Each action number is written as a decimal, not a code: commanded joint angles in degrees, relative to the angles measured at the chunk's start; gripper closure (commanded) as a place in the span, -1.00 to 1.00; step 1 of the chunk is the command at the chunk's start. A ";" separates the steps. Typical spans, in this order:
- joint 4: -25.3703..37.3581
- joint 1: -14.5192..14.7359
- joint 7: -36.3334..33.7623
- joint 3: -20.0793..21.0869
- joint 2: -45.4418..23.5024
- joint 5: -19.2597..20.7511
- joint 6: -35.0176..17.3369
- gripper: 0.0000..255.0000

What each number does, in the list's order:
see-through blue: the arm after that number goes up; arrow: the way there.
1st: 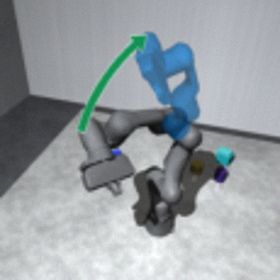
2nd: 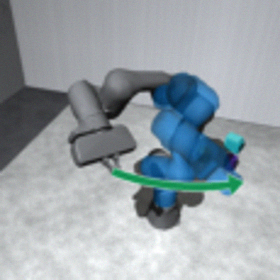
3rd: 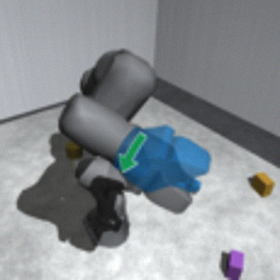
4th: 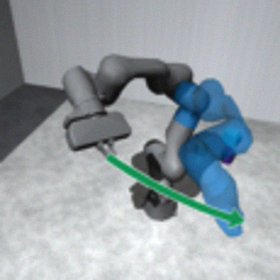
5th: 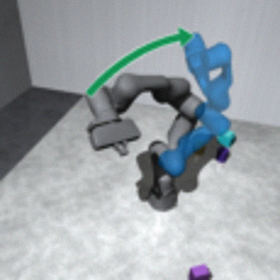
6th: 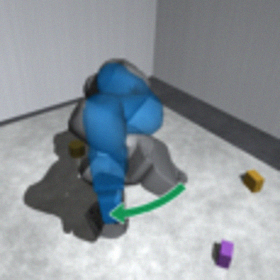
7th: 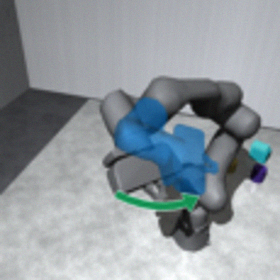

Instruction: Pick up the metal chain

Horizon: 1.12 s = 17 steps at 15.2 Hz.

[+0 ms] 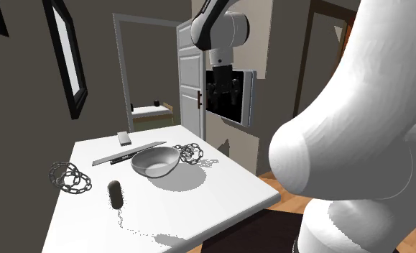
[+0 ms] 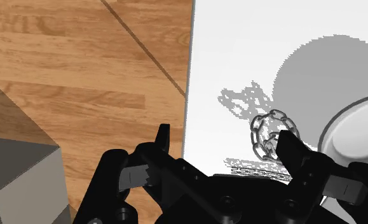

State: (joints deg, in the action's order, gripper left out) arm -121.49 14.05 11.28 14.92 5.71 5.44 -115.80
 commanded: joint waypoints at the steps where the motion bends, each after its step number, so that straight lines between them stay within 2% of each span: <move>1: 1.56 1.11 -0.12 1.41 -3.42 1.52 -1.01 -1.00; 9: 9.46 6.36 -0.58 5.64 -16.81 8.82 -2.32 -1.00; 17: 17.69 13.29 -0.36 7.89 -29.70 16.52 -2.05 -1.00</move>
State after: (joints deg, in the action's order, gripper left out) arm -104.45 26.55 10.67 22.59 -22.67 21.05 -117.81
